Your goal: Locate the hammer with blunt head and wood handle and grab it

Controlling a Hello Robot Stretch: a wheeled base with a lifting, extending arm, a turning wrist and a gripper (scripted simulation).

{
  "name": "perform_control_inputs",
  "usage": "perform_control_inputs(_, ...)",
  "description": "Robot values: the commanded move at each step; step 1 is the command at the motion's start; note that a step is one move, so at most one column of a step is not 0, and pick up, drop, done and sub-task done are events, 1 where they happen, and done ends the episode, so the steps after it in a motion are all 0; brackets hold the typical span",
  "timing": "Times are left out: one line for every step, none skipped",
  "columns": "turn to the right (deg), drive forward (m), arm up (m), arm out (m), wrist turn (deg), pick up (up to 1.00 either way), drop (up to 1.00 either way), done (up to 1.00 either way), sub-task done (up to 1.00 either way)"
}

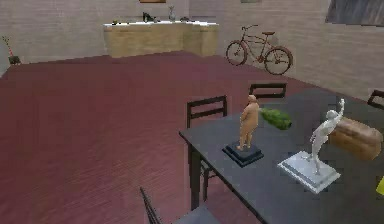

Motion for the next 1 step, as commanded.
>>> perform_control_inputs(-33.0,0.0,0.0,0.0,0.0,0.0,0.0,0.0,0.0)
